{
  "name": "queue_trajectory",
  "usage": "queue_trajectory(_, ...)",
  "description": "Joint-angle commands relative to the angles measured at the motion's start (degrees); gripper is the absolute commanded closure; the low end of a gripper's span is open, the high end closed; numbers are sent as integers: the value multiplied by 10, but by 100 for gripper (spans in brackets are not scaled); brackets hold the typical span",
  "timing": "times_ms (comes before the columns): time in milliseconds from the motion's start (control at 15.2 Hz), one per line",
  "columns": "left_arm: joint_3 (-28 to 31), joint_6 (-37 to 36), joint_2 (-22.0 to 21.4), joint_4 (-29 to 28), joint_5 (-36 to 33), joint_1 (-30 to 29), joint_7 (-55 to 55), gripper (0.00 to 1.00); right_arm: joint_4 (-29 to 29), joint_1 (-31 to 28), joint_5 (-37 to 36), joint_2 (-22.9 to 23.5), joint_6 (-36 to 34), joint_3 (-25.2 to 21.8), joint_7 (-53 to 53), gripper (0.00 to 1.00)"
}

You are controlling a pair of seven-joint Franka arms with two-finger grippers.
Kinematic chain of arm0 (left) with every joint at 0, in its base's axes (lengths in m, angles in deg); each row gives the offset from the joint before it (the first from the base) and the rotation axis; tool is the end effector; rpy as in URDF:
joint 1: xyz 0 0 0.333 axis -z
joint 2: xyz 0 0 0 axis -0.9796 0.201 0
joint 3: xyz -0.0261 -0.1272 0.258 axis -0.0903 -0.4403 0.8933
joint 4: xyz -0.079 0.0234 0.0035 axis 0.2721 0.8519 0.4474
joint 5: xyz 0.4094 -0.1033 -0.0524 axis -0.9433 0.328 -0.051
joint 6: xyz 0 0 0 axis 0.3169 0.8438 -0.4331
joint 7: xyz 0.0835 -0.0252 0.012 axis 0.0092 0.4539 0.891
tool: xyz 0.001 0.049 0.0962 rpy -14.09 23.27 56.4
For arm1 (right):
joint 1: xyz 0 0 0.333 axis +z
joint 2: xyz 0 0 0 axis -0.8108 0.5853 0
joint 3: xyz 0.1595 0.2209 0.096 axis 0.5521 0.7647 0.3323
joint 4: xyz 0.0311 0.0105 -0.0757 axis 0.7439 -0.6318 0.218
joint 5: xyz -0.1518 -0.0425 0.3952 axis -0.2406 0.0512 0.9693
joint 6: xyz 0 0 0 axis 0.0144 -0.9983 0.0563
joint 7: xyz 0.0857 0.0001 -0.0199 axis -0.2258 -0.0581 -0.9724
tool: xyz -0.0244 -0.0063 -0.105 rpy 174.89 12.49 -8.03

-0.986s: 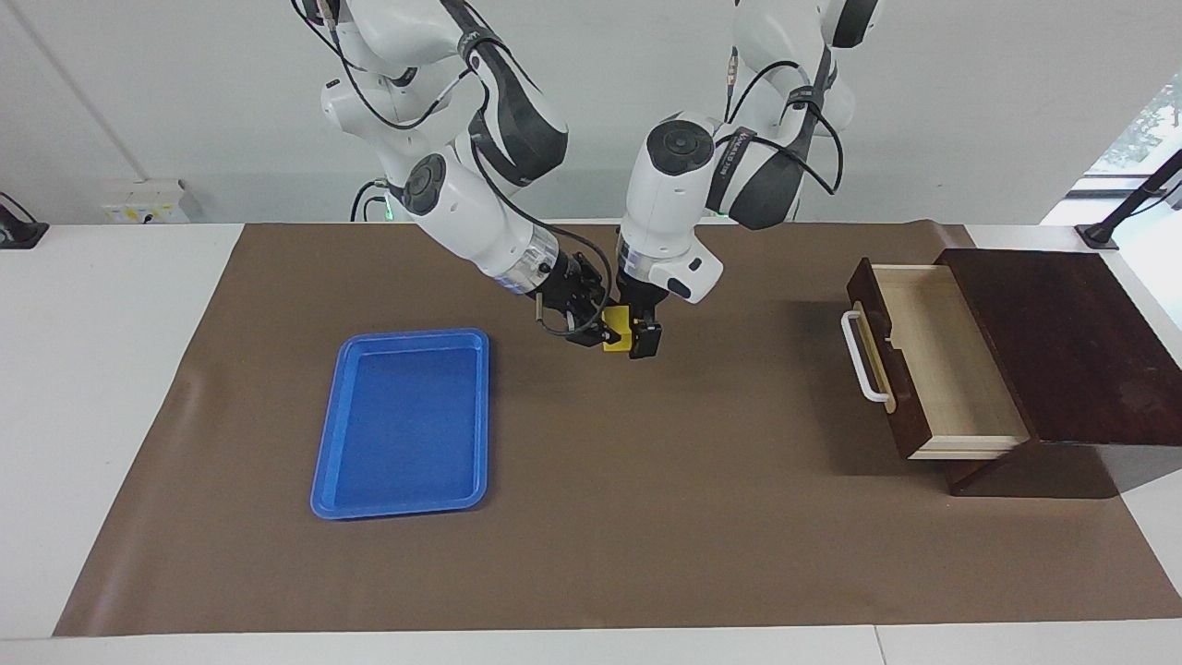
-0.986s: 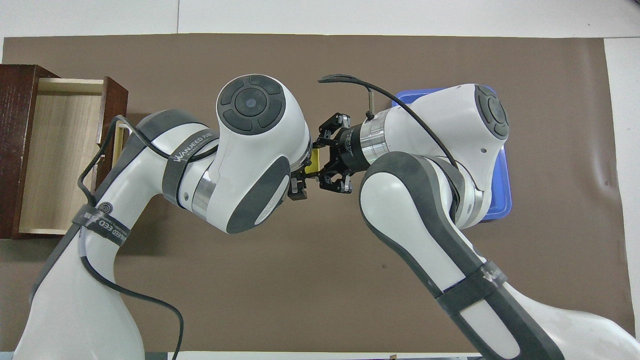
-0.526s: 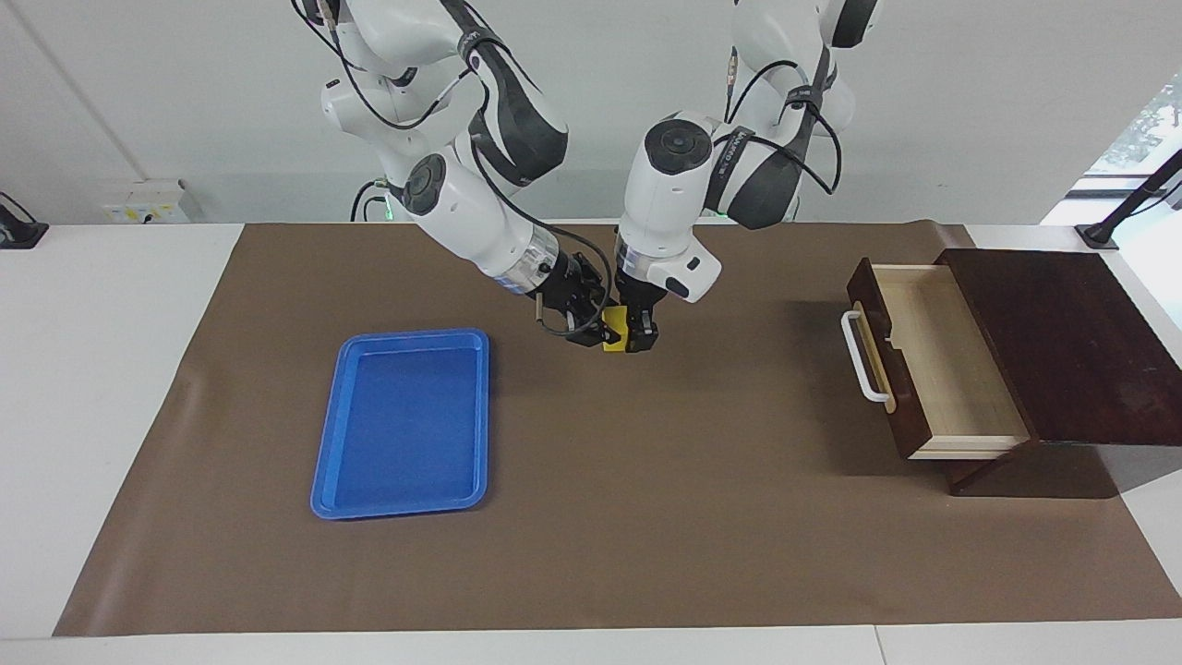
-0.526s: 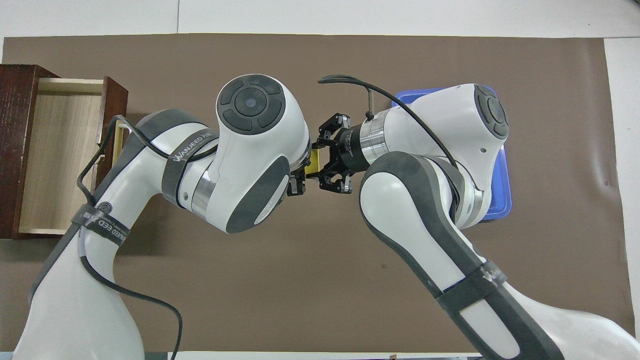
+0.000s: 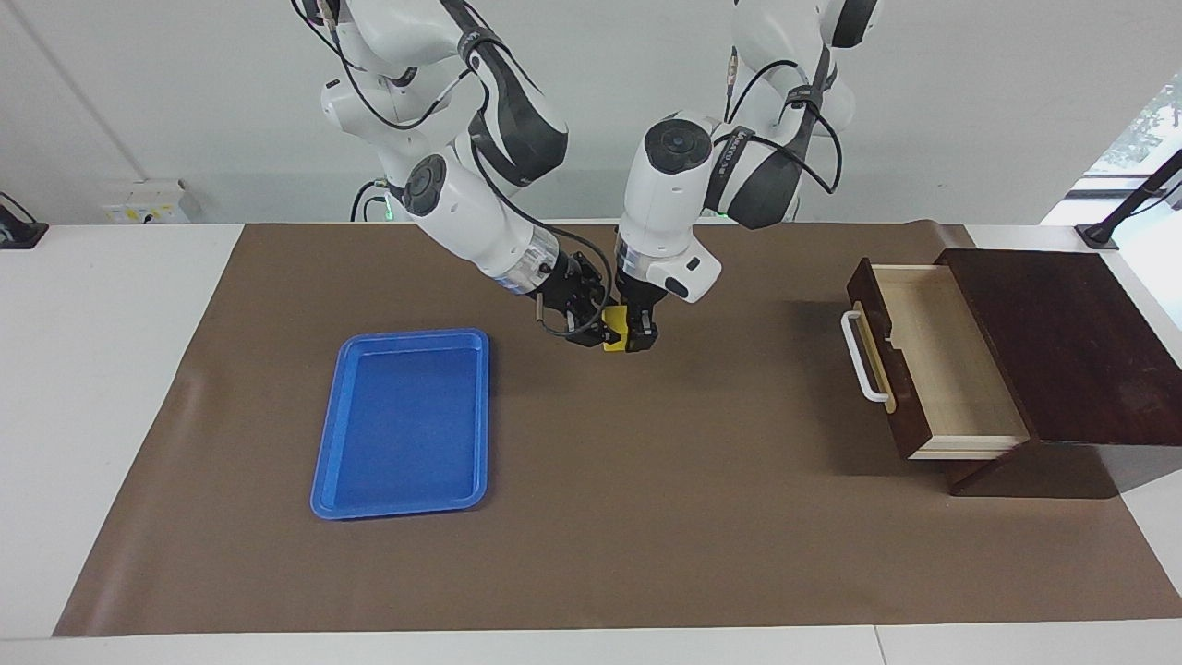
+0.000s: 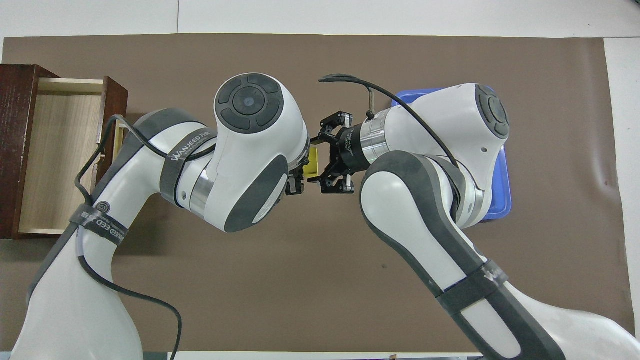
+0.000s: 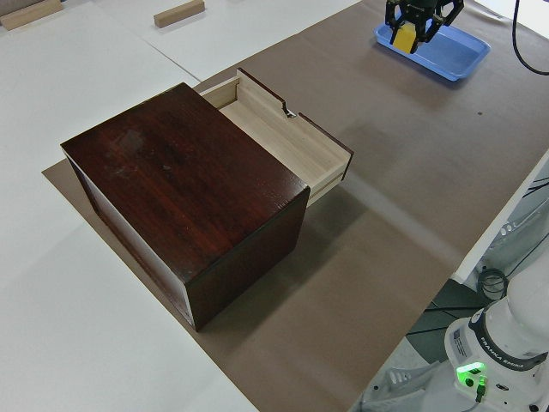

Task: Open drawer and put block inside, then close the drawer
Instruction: 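Lower the block into the drawer with the left gripper while the right gripper withdraws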

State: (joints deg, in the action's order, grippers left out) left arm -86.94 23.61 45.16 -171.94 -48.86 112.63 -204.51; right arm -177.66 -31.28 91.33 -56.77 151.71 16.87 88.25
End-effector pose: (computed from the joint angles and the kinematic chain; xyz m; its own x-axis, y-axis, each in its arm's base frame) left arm 0.5484 -0.4098 0.4372 -0.0201 0.9970 -0.0751 0.9997 0.0188 -0.0181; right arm 0.5919 0.3200 0.4133 -0.0342 -0.7832 -0.6208 -0.9993 0.0187 0.0316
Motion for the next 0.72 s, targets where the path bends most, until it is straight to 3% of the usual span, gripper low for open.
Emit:
queue_trajectory(0,9,-52,-22,9,-5,-24,45,100,6,-7,16,0,-9,1,8,0)
queue_trajectory(263,9,-123,-76,2,-1,-105,167,100,9,-15,9,-4,-27,-7,7,0)
queue_trajectory(460,9,-147,-119,-8,-1,-207,259,100,24,-61,-15,-6,-70,-8,-18,0)
queue_trajectory(657,9,-145,-123,-13,-2,-305,354,100,32,-105,-73,-21,-126,-8,-99,0)
